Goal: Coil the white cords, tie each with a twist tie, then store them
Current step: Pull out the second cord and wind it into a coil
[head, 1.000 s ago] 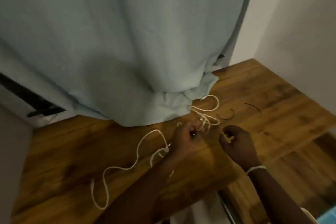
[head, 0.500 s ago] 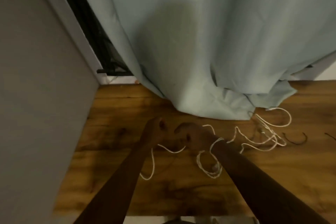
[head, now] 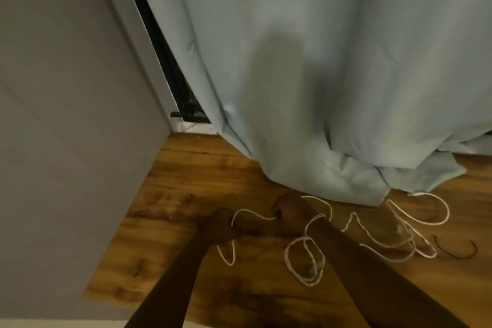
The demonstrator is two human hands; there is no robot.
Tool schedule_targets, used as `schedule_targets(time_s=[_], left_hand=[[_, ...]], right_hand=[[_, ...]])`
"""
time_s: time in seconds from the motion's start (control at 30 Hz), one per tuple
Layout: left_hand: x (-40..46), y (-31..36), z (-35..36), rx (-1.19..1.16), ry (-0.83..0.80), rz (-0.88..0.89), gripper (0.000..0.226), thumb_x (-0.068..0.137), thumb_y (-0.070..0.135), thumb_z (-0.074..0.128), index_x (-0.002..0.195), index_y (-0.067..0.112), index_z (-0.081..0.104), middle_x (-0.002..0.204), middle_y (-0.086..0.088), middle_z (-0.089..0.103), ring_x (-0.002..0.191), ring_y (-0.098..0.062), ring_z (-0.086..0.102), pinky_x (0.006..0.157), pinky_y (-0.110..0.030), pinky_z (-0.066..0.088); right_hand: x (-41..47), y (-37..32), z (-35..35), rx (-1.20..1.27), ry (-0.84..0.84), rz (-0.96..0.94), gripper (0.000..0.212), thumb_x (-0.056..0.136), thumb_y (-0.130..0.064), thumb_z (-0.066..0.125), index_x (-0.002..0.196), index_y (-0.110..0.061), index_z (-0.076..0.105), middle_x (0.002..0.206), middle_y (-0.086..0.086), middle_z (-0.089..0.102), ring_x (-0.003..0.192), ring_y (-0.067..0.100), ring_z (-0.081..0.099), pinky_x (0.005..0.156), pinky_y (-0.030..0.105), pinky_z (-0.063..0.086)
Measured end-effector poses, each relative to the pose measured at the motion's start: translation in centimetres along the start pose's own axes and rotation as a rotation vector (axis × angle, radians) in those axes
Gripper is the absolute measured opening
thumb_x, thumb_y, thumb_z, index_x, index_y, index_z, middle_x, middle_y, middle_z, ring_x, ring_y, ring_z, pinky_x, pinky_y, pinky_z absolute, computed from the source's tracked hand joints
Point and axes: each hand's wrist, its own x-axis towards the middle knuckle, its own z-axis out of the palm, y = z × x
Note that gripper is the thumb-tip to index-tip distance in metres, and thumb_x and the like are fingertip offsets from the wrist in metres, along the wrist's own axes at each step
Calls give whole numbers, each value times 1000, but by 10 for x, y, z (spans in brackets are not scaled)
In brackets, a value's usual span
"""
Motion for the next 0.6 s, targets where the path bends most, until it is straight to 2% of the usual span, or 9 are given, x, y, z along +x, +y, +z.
schedule_targets(time_s=[0.07, 0.13, 0.2, 0.23, 0.3, 0.37, 0.43, 0.53, 0.6], left_hand=[[0, 25, -9, -170, 32, 90, 11, 85, 14, 61, 85, 22, 68, 82, 0, 72, 72, -13, 70, 73, -36, 60], [3, 56, -17, -261, 89, 140, 16, 94, 10, 56, 82, 17, 64, 72, 1, 67, 63, -10, 66, 63, -29, 56], [10, 89, -22, -347, 122, 196, 14, 95, 17, 55, 89, 13, 66, 72, -4, 68, 65, -16, 67, 67, -38, 57], [13, 107, -25, -368, 119, 245, 14, 93, 21, 56, 90, 16, 68, 74, -4, 70, 68, -19, 68, 70, -42, 57], [18, 143, -30, -408, 91, 306, 14, 91, 33, 59, 89, 26, 71, 78, 3, 73, 75, -18, 70, 73, -38, 58], [18, 178, -36, -427, 53, 357, 19, 95, 36, 58, 86, 26, 72, 74, 5, 72, 74, -17, 70, 70, -30, 56], [15, 208, -41, -438, 18, 443, 30, 97, 33, 55, 78, 16, 70, 67, -6, 67, 65, -23, 64, 64, -34, 52], [12, 235, -41, -507, -44, 580, 40, 98, 45, 49, 79, 13, 65, 67, -8, 64, 57, -20, 54, 54, -28, 43], [13, 249, -40, -574, -113, 640, 41, 93, 53, 49, 85, 16, 65, 70, -5, 63, 52, -13, 45, 49, -23, 37]], right_hand=[[-5, 11, -19, 89, 30, 33, 38, 90, -27, 63, 126, -12, 63, 134, 11, 57, 123, 27, 53, 107, 35, 41], [-15, 17, -42, 269, 108, 11, 62, 81, -44, 62, 136, -18, 56, 138, 5, 54, 120, 16, 56, 106, 31, 44], [-25, 19, -66, 414, 198, -72, 67, 78, -34, 73, 141, -24, 49, 136, -4, 52, 94, -8, 56, 89, 9, 46], [-30, 19, -79, 442, 232, -125, 71, 80, -25, 76, 144, -26, 46, 139, -7, 51, 86, -11, 55, 81, 5, 45], [-42, 17, -106, 468, 244, -191, 75, 82, -20, 78, 147, -27, 42, 144, -11, 49, 101, -7, 59, 86, 8, 47], [-53, 25, -129, 434, 302, -229, 64, 85, -15, 76, 143, -19, 51, 139, -7, 56, 118, -4, 54, 98, 5, 40], [-67, 36, -150, 398, 397, -238, 49, 86, -13, 75, 133, -13, 61, 128, -5, 63, 115, -6, 54, 96, 2, 40], [-92, 58, -176, 413, 561, -185, 29, 85, -16, 76, 114, -15, 74, 112, -2, 74, 100, 3, 68, 92, 22, 54], [-107, 73, -190, 449, 674, -148, 19, 84, -13, 71, 102, -16, 78, 100, -2, 78, 92, 7, 72, 86, 27, 57]])
